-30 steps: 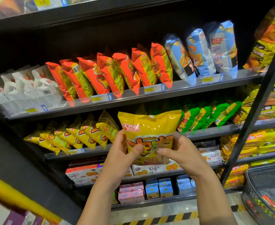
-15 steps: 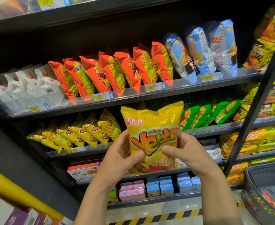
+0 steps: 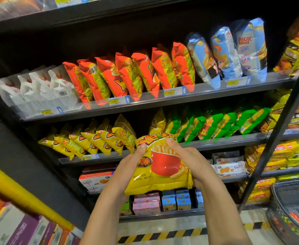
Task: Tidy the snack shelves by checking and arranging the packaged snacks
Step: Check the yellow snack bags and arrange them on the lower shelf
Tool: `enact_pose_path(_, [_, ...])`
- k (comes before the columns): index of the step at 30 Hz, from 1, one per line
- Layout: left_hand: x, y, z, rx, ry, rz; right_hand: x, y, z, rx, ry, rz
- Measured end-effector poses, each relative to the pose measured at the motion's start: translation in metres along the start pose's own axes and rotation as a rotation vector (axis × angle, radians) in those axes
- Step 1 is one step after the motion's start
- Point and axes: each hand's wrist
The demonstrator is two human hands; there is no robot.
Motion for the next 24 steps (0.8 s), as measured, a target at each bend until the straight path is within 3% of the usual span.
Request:
enact_pose_path(13, [-0.005,0.005,0.007,0.012,0.135,-0.032,0.010,0.003,-0.013,0.450,0.133,0.193])
enact_pose_path(19, [0.008,0.005,0.013,0.160,0.319,-0.203,0.020,-0.002,-0.023,0.289,-0.056,0.001])
enact_pose_path(24, [0.010,0.027,0.013,0.174,0.252,0.033,0.017,0.008,-0.015,0.001,-0.194,-0.121])
Point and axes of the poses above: each hand's wrist, its own x-axis towards the middle knuckle, its own y-axis out of the palm, z = x × y, and after that the axes turned 5 degrees about -x, right-handed
